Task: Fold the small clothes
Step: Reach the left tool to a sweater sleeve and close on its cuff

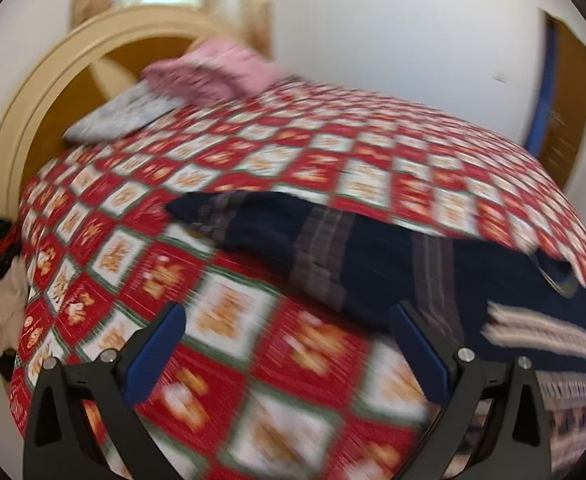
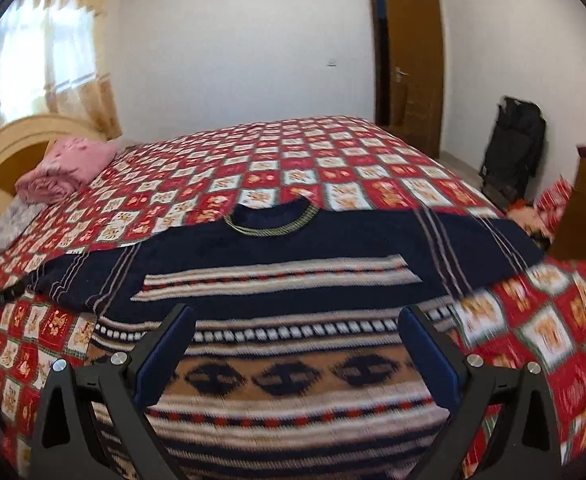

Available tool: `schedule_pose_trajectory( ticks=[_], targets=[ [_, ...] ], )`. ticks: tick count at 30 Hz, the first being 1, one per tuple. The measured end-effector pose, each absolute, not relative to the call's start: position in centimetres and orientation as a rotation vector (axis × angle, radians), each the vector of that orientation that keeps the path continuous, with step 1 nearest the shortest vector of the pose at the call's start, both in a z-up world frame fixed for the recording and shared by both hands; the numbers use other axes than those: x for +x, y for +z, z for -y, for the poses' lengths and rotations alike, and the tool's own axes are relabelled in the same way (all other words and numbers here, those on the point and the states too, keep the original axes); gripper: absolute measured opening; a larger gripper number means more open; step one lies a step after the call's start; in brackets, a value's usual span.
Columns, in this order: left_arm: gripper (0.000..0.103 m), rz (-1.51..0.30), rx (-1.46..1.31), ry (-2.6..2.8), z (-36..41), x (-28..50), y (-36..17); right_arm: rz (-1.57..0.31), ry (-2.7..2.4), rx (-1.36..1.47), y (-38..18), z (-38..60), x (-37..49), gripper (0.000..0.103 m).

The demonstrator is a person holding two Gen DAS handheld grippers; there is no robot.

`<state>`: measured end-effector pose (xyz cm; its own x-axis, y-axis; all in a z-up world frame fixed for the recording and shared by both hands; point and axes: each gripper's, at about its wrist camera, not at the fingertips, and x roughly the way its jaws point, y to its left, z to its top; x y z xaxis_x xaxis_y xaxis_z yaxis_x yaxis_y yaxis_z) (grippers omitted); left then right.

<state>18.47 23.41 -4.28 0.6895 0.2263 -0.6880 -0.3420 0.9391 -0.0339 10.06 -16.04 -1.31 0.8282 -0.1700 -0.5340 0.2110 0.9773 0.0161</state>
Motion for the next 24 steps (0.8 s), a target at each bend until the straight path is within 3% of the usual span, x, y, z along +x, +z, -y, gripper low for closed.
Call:
schedule_pose_trajectory(
  ticks=[7,11,19,24],
  targets=[
    [0.103,-0.832,-0.286,0.440,-31.1,25.5,-7.5,-0.591,-0.104,0.042,-0.5,13.0,16.9,0.102],
    [0.090,-0.851,-0.374,0.415,-33.3,27.9,-8.9,-0.605,-0.071,0.052,-0.8,11.9,19.0,0.102],
    [0.089,-0.884,-0.659,0.423,-36.3,30.4,-13.0,-0.700,-0.060,0.040,-3.9,11.3,21.6,0.102],
    [0.087,-0.878,-0.555,0.452,-34.9,31.3,-12.9,-0.729,-0.075,0.059,-5.0,12.2,22.6,0.102]
  ],
)
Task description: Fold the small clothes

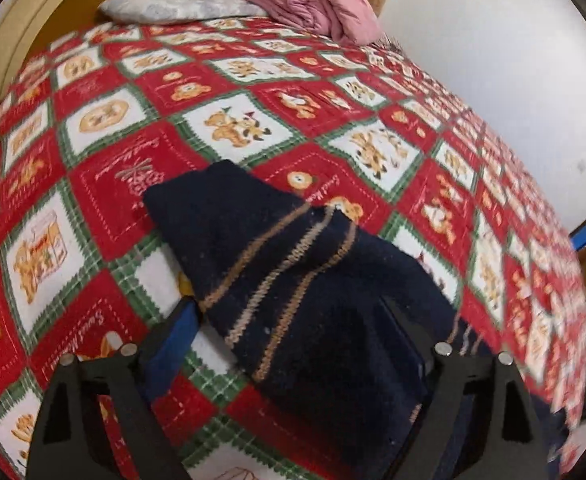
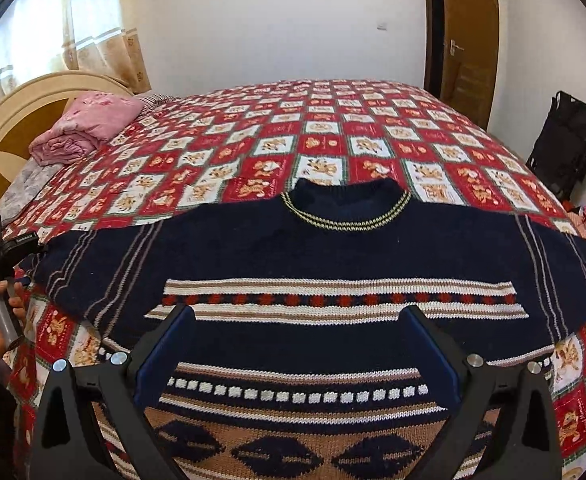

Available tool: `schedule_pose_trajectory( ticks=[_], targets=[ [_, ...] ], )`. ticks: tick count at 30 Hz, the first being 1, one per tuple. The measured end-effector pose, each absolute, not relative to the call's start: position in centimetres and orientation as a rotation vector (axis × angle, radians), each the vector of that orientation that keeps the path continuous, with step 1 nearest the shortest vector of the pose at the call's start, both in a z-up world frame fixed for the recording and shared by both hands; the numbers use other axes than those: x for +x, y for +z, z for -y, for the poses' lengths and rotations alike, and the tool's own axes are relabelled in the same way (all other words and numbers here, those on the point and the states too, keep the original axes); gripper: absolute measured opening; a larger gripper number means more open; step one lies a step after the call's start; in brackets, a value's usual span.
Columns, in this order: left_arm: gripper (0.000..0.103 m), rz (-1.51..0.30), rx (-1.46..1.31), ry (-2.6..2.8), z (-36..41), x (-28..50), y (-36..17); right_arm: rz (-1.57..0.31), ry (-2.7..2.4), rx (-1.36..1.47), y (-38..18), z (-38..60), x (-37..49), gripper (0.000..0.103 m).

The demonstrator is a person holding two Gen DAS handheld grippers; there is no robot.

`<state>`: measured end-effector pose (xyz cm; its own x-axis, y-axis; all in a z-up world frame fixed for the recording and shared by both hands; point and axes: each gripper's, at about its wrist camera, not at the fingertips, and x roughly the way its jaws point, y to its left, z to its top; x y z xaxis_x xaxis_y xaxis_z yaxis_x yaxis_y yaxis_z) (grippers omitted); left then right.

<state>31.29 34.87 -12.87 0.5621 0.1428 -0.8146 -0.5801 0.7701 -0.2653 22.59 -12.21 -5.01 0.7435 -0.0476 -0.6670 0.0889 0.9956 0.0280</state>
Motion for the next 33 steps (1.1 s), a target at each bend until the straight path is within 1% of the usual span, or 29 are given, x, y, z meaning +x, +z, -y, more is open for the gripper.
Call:
schedule_pose_trajectory(
  ticks=[1,2,3,4,6,9,11,14,17,19,23,27,29,31,33],
  targets=[
    [0.085,-0.878,-0.532,0.465,-34.7,31.3,-12.9,-0.738,-0.079,0.067,-5.3,12.4,22.8,0.102],
    [0.077,-0.876,-0.509,0.482,-34.5,31.3,-13.0,-0.746,-0.077,0.081,-5.5,12.6,23.0,0.102],
    [0.062,-0.868,-0.489,0.503,-34.3,31.2,-12.9,-0.751,-0.075,0.092,-5.6,12.7,23.1,0.102],
    [0.053,-0.856,-0.486,0.522,-34.6,30.8,-12.8,-0.756,-0.077,0.104,-5.7,12.9,23.1,0.102],
    [0.017,-0.831,-0.539,0.513,-35.8,30.3,-12.7,-0.754,-0.081,0.116,-5.8,13.1,22.9,0.102],
    [0.013,-0.827,-0.627,0.466,-37.1,30.4,-12.4,-0.755,-0.091,0.123,-6.1,13.6,22.4,0.102],
    [0.012,-0.802,-0.581,0.484,-36.3,30.4,-11.2,-0.758,-0.101,0.133,-6.2,14.2,22.1,0.102],
    [0.012,-0.717,-0.467,0.461,-33.2,30.0,-8.0,-0.750,-0.125,0.159,-6.1,15.5,21.4,0.102],
    [0.012,-0.640,-0.324,0.395,-28.3,29.8,-4.3,-0.742,-0.163,0.179,-6.0,16.9,20.5,0.102],
    [0.012,-0.584,-0.231,0.313,-23.4,29.2,-1.8,-0.740,-0.179,0.196,-5.9,17.8,20.0,0.102],
    [0.012,-0.503,-0.115,0.110,-13.2,26.7,1.4,-0.727,-0.215,0.219,-5.9,19.6,19.0,0.102],
    [0.012,-0.501,-0.042,-0.069,-3.7,24.8,0.9,-0.728,-0.249,0.251,-6.1,21.6,18.0,0.102],
    [0.013,-0.517,0.023,-0.124,0.8,23.9,-0.6,-0.727,-0.270,0.269,-6.2,22.7,17.3,0.102],
    [0.020,-0.571,0.083,-0.187,4.5,23.0,-3.2,-0.723,-0.287,0.276,-6.1,23.5,16.6,0.102],
    [0.021,-0.646,0.143,-0.239,7.2,22.1,-5.7,-0.719,-0.300,0.275,-6.0,24.2,15.9,0.102]
  ],
)
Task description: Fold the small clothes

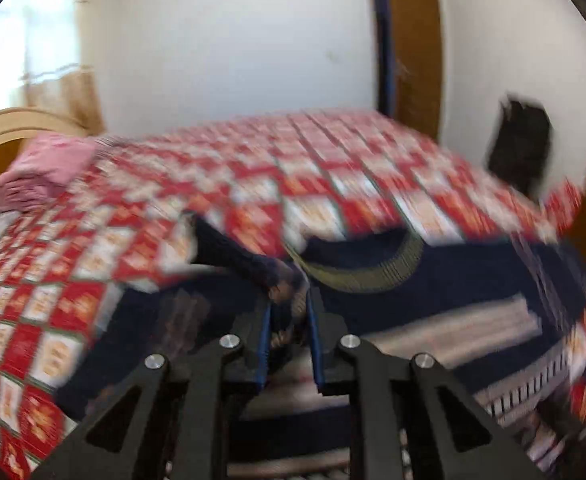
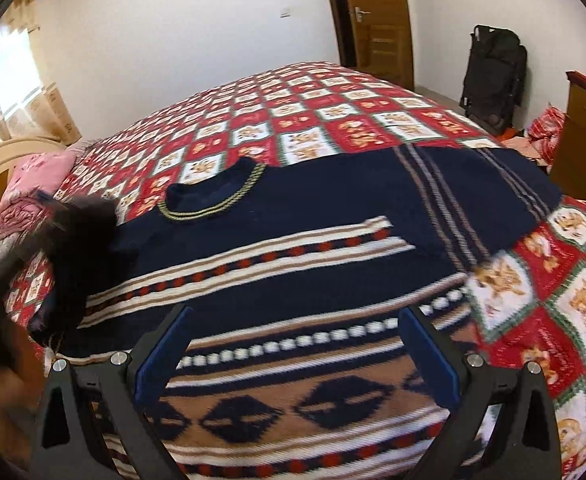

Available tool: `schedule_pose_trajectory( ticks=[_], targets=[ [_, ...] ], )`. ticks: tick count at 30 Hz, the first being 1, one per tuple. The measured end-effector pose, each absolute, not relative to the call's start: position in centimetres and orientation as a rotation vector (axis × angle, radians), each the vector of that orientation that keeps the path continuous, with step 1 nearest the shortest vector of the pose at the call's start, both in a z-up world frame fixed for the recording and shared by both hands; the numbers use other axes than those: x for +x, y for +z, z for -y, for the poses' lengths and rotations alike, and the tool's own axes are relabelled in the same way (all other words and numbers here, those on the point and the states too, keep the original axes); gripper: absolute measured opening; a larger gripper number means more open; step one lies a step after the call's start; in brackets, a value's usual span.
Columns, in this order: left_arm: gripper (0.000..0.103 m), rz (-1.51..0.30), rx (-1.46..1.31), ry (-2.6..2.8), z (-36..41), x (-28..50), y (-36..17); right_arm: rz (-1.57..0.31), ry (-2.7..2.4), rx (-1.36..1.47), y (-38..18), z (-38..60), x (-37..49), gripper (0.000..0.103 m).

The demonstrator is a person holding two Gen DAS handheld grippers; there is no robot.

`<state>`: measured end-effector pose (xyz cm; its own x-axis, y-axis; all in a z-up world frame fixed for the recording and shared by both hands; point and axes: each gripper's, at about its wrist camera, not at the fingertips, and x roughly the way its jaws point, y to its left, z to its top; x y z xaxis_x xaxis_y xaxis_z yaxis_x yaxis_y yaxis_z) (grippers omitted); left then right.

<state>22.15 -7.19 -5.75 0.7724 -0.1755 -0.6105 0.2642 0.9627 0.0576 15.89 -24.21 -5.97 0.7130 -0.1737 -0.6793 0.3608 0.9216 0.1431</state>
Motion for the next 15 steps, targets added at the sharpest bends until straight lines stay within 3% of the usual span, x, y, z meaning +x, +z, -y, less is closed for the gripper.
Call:
schedule_pose_trajectory(
  ticks=[2,4,6,7,15],
  targets=[
    [0.023,-0.704,0.175,-0.290,8.4,21.0,-7.3,-0.715,-0.306,0.276,-5.9,25.0,15.1,0.102],
    [0.033,-0.747,0.174,-0.328,8.0,19.5,-7.8,-0.714,-0.308,0.283,-5.9,25.7,14.7,0.102],
    [0.062,-0.743,0.143,-0.330,5.9,17.9,-7.3,-0.716,-0.306,0.307,-5.9,26.4,14.9,0.102],
    [0.067,-0.728,0.137,-0.310,5.2,17.3,-6.9,-0.716,-0.295,0.323,-5.9,26.5,15.2,0.102],
    [0.070,-0.643,0.093,-0.016,-4.6,15.9,-4.5,-0.773,-0.071,0.357,-5.8,22.3,23.3,0.102]
  ],
)
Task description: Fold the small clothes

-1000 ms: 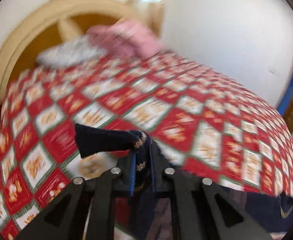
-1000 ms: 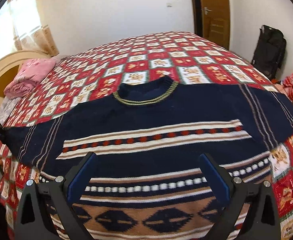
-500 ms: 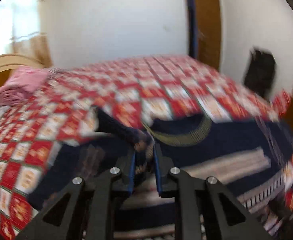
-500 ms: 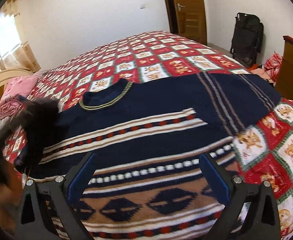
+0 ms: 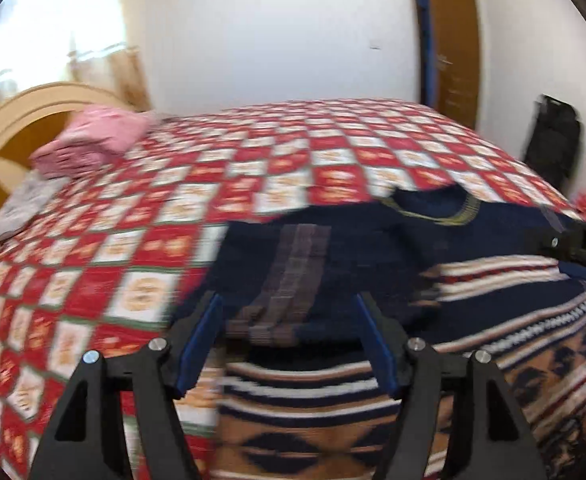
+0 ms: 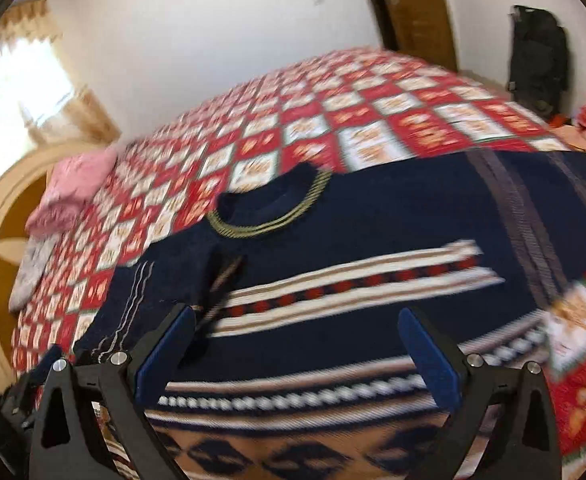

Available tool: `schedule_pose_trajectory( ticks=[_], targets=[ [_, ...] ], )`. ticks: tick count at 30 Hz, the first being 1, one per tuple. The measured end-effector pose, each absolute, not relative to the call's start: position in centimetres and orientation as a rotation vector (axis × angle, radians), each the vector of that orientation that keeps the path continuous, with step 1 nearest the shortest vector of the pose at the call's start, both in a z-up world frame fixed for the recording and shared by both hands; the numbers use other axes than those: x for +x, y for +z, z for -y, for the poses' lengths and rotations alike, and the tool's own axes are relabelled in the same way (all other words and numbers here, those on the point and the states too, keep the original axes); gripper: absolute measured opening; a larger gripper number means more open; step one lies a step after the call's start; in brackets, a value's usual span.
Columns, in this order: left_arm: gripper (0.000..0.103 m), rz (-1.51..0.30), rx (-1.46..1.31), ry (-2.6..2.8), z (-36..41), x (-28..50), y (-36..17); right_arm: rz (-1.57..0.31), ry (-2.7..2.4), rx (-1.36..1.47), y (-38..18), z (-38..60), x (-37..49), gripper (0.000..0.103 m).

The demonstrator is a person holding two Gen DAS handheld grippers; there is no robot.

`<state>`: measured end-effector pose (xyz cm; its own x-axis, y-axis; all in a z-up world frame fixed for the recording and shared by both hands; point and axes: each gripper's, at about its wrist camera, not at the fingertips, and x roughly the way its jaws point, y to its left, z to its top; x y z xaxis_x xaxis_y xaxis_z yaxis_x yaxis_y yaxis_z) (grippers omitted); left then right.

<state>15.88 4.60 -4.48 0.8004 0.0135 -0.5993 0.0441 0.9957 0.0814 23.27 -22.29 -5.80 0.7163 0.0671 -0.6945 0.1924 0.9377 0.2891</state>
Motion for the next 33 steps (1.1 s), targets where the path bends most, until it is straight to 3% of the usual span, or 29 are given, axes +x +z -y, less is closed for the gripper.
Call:
schedule_pose_trajectory(
  ticks=[8,9,11,12,15,23,26,27,30,33],
  targets=[
    [0.070,-0.688,-0.060,0.098,-10.4,16.2,-5.6,-0.849,-0.054,0.137,-7.5,17.3,31.9,0.101],
    [0.070,-0.690,-0.062,0.102,-10.5,16.3,-5.7,-0.869,-0.046,0.124,-7.9,17.2,32.6,0.096],
    [0.070,-0.694,-0.051,0.110,-10.6,16.3,-5.7,-0.948,-0.026,0.075,-9.4,16.2,34.3,0.066],
    [0.070,-0.695,-0.048,0.111,-10.5,16.2,-5.8,-0.983,-0.031,0.050,-10.1,15.9,34.7,0.027],
    [0.070,-0.693,-0.054,0.105,-10.9,16.2,-5.7,-0.990,-0.009,0.039,-10.3,15.7,34.7,0.016],
    [0.070,-0.673,-0.070,0.084,-10.1,16.4,-5.1,-0.709,0.135,0.102,-3.4,20.7,29.9,0.015],
    [0.070,-0.690,-0.072,0.066,-9.4,16.8,-5.5,-0.729,0.085,0.084,-5.6,23.8,29.0,0.019],
    [0.070,-0.697,-0.071,0.059,-9.2,16.8,-5.6,-0.771,0.046,0.087,-6.8,25.3,29.1,0.025],
    [0.070,-0.707,-0.051,0.051,-8.4,16.8,-5.9,-0.897,-0.109,0.211,-10.3,30.8,28.5,0.026],
    [0.070,-0.704,-0.027,0.054,-7.8,17.0,-6.0,-0.828,-0.138,0.412,-10.0,33.9,25.4,0.027]
  ],
)
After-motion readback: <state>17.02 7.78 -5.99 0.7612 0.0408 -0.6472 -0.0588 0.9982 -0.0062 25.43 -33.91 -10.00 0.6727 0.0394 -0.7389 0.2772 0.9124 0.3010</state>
